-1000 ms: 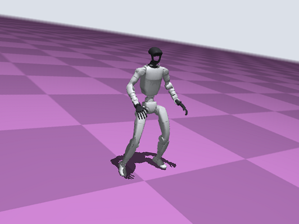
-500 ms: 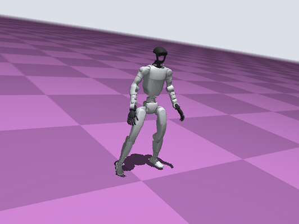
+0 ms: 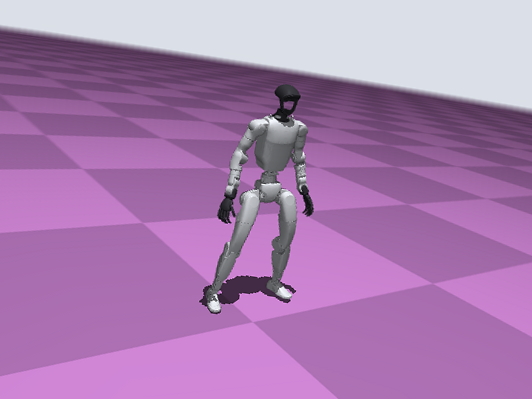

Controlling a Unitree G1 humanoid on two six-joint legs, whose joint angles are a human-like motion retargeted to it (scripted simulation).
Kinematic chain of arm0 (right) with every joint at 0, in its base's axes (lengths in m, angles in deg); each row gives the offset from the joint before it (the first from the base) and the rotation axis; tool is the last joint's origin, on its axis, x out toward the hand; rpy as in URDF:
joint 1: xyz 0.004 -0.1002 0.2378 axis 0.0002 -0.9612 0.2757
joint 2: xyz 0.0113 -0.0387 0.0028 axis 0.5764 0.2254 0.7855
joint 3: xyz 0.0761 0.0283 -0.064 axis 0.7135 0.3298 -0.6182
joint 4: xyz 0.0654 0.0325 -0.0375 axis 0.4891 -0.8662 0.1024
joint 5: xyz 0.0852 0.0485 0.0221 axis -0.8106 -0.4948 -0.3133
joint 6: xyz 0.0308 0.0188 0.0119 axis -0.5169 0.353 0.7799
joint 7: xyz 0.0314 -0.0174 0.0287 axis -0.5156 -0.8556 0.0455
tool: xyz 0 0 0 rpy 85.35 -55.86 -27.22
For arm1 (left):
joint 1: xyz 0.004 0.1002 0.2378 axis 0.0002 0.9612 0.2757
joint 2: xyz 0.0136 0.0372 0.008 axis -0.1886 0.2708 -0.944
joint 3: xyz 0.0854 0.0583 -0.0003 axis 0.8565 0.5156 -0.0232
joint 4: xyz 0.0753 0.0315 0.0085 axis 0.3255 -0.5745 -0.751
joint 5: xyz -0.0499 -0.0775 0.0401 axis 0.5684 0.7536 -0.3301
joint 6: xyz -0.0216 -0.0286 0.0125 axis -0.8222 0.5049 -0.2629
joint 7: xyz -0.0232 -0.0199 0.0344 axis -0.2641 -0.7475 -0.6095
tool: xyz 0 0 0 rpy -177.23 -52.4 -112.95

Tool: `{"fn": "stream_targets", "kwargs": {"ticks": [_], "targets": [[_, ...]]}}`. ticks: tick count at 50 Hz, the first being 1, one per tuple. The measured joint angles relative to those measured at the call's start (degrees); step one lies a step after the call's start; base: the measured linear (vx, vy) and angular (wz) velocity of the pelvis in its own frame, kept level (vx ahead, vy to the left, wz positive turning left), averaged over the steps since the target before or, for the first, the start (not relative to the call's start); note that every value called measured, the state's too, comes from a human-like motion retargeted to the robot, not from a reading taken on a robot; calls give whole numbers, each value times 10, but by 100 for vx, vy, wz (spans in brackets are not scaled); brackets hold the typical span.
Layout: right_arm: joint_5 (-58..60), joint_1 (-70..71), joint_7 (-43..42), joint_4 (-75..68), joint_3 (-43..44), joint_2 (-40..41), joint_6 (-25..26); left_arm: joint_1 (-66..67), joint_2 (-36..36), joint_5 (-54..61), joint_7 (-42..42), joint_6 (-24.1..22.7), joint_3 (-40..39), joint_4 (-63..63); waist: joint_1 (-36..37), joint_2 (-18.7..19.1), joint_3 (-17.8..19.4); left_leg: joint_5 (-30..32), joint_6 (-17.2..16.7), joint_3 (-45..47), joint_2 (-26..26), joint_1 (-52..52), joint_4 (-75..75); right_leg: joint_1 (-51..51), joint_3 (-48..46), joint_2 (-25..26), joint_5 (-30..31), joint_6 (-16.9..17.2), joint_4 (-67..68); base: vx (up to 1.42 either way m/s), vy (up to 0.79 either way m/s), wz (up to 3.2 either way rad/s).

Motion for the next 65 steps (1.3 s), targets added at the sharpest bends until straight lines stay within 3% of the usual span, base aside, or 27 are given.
{"fn": "stream_targets", "kwargs": {"ticks": [16,25,30,34,39,47,51,54,58,62,65], "targets": [[11,13,-14,52,-9,-30,-13,-36,-49,-50,-5,-12,36,80,3,1,1,2,-7,-17,-1,-8,-5,-1,-15,-3,0,5,6,0,0,1],[68,-1,-19,181,0,-69,-25,-27,-38,-27,30,-7,-11,139,6,-2,10,2,-7,-15,0,-13,-5,-4,-15,-2,1,9,2,0,0,-2],[50,-12,-24,233,13,-87,-35,-22,-41,-29,-3,-14,-34,149,8,-4,24,-2,-10,-12,2,-19,2,-8,-12,0,1,12,0,0,0,0],[43,-26,-20,269,18,-99,-39,-22,-49,-34,-33,-11,-64,156,16,-7,46,1,-12,-4,3,-24,-2,-22,-2,2,4,16,2,0,0,0],[43,-44,-20,315,19,-117,-42,-11,-76,-48,-10,-8,-61,200,14,-10,88,9,-10,-2,2,-48,-4,-48,4,3,14,21,-3,-3,0,1],[26,-72,-78,415,41,-136,-39,-3,-105,52,26,-28,-46,307,4,-10,202,38,-9,-1,0,-142,-23,-152,22,8,35,21,-10,-17,1,0],[45,-97,-113,488,53,-148,-35,6,-120,79,48,-39,-34,372,-20,-13,209,0,11,-24,-5,-330,87,-322,45,-5,1,0,67,-27,5,33],[79,-125,-159,548,77,-147,-52,23,-129,11,74,-48,-36,413,-40,7,209,-96,27,-63,27,-530,337,-478,54,-5,-75,-18,254,-12,5,42],[104,-63,-234,529,80,-148,-43,-36,-123,-7,126,-36,-61,380,-49,14,209,-159,46,-100,43,-705,542,-650,84,-10,-161,-55,464,-1,2,8],[55,50,-276,403,31,-143,-38,-156,-115,5,141,-5,-52,222,-53,15,209,-231,66,-120,52,-762,705,-709,110,-28,-260,-80,637,31,1,7],[11,122,-244,302,-29,-165,-57,-240,-148,-86,99,10,24,93,-49,17,205,-284,81,-126,65,-722,774,-671,114,-39,-319,-98,708,56,-1,-13]]}}
